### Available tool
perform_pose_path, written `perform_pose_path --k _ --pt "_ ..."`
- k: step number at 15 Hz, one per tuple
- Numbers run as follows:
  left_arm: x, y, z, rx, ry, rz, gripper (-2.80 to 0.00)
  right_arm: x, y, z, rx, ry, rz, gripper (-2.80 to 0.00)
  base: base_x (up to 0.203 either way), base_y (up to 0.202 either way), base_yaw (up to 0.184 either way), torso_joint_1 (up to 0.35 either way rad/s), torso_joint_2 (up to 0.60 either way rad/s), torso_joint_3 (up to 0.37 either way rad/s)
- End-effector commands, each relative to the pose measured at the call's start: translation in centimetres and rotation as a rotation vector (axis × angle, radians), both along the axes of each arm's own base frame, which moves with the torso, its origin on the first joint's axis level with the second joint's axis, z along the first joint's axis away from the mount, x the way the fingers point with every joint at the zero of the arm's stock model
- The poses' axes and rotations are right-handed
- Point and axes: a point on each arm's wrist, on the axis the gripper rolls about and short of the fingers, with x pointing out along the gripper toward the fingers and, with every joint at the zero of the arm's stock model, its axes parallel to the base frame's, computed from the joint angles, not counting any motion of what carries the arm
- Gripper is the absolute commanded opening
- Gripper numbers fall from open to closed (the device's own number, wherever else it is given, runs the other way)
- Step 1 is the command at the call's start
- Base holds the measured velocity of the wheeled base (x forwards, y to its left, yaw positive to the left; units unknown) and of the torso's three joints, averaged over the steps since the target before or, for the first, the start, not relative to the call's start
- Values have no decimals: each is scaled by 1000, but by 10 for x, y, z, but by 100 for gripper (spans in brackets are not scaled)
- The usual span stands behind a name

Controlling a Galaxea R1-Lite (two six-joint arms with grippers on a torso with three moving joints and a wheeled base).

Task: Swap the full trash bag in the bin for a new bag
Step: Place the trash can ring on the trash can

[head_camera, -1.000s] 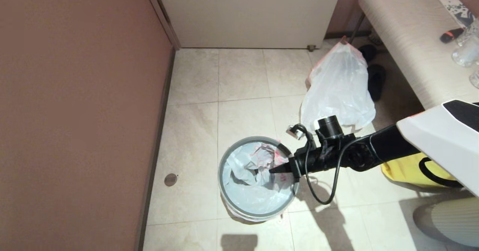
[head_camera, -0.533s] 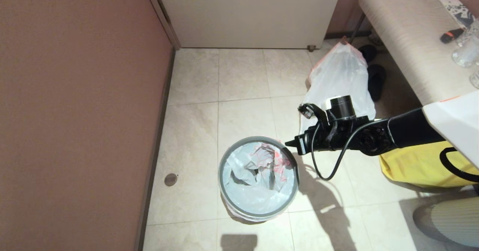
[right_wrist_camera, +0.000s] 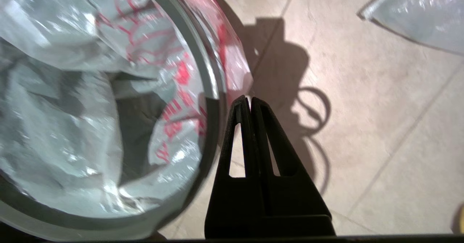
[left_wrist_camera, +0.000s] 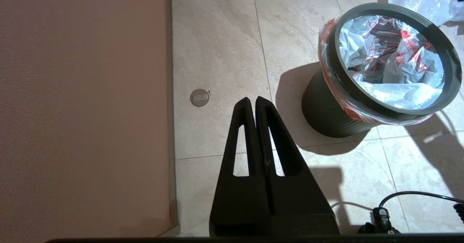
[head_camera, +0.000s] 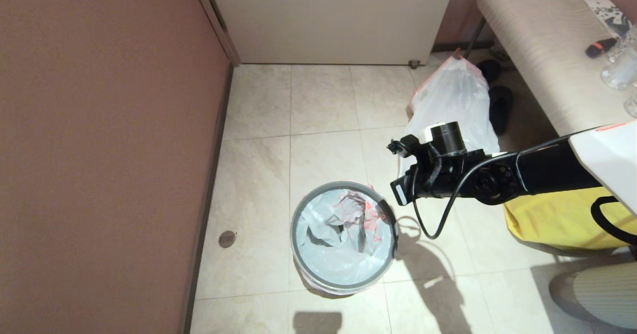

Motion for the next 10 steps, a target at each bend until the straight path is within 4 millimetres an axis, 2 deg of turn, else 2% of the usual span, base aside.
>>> perform_pose_path --k 1,5,10 --pt "0 0 0 0 2 0 -280 -5 5 -4 -66 16 -3 -280 0 0 0 0 0 0" --pt "0 0 0 0 2 0 -280 -12 19 -5 -75 16 26 -280 0 0 0 0 0 0" --pt "0 0 5 93 25 -8 -280 -12 18 -6 -78 20 27 -280 0 0 0 0 0 0"
